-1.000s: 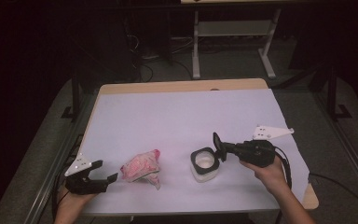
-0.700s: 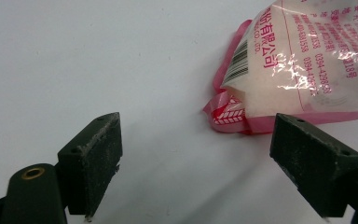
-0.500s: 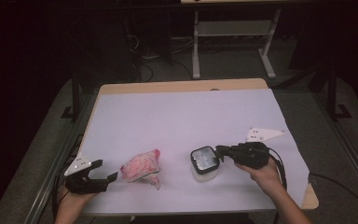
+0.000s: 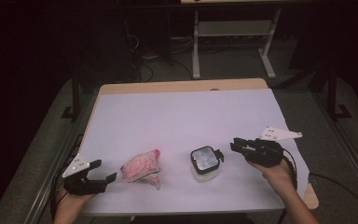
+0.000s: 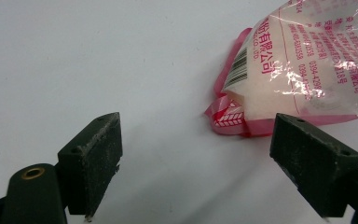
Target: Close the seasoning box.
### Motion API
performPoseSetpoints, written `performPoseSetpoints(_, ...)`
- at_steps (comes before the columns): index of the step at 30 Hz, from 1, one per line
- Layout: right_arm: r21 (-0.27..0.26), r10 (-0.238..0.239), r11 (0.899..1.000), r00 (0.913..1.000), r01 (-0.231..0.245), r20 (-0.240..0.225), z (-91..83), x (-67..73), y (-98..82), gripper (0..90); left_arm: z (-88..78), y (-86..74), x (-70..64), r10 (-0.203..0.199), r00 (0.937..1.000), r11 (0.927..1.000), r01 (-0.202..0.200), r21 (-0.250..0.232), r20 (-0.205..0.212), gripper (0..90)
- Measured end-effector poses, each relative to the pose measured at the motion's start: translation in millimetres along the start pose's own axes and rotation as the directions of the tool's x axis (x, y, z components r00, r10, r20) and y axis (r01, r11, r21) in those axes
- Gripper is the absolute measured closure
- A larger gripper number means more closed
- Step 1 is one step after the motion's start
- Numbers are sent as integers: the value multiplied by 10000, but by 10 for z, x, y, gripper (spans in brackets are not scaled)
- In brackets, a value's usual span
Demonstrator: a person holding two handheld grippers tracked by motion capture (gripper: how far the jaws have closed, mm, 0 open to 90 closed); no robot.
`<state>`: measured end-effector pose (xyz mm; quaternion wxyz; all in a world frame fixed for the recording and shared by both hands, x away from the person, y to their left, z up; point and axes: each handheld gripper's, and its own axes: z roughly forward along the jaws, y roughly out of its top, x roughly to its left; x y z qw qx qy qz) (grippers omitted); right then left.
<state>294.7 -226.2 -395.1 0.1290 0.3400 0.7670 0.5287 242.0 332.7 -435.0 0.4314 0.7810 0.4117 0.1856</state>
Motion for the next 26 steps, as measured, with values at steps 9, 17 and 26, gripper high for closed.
performPoseSetpoints(9, 158, 371, 9991, 9958, -386, 832, -157, -218, -212, 384, -15, 0, 6, -97, 10000, 10000, 97, -12, -8, 166)
performPoseSetpoints(17, 807, 318, 9959, 9948, -397, 970, -67, -404, -400, 116, -3, 3, 7, 28, 10000, 10000, -28, 55, -51, 165)
performPoseSetpoints(26, 715, 227, 9970, 9943, -302, 1037, -63, -417, -429, 117, 9, 8, 4, 72, 10000, 9999, -72, 87, -15, 165)
